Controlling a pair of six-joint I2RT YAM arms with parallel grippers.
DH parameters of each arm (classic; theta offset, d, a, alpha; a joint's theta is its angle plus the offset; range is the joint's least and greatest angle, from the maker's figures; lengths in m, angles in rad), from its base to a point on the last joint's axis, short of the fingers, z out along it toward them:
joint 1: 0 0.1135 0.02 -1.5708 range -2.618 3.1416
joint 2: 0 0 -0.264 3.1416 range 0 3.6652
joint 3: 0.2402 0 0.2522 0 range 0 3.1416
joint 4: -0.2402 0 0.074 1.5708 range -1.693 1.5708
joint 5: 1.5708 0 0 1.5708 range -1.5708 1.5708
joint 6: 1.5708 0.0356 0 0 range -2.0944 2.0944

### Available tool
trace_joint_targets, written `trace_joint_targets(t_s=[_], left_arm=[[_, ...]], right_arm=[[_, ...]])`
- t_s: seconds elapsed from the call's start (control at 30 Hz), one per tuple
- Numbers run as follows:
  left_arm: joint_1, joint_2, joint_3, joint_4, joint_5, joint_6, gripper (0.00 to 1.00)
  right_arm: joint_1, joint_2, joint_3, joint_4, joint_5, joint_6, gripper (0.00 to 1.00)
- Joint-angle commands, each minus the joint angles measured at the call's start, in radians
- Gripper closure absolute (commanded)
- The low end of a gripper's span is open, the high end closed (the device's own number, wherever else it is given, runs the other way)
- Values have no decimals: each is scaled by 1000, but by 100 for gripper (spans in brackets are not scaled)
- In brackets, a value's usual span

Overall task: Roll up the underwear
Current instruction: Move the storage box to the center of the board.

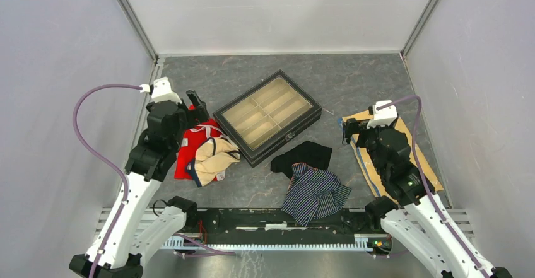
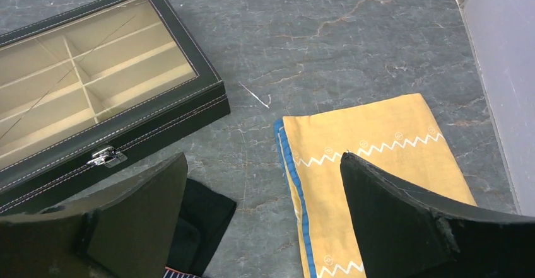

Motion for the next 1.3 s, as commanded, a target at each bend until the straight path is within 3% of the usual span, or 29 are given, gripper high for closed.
trace_joint_targets(t_s=[0.0, 0.13, 0.3, 0.43, 0.67, 0.77, 1.0, 1.17, 1.27], left_arm=[[-2, -10, 21, 25, -52, 36, 0], [-2, -81, -59, 96, -71, 67, 0], [-2, -107, -122, 127, -53, 65, 0], [1, -116, -141, 129, -16, 63, 0], [16, -84, -148, 96, -82, -41, 0], [20, -45, -136, 66, -77, -81, 0], [19, -19, -178, 76, 69, -179, 0], [19, -30, -279, 166, 210, -269, 0], [18, -23, -295, 176, 222, -276, 1]], right_arm=[[-5, 1, 7, -6, 33, 38, 2], [-5, 43, 35, -58, 73, 80, 2], [-4, 84, 71, -98, -19, 52, 2], [-5, 42, 24, -31, -81, 41, 2], [2, 169, 53, 2, -263, 75, 2], [37, 215, 46, 5, -274, 93, 2], [146, 313, -4, 40, -306, 91, 2], [155, 338, -66, 152, -362, 132, 2], [156, 370, -71, 204, -431, 149, 2]])
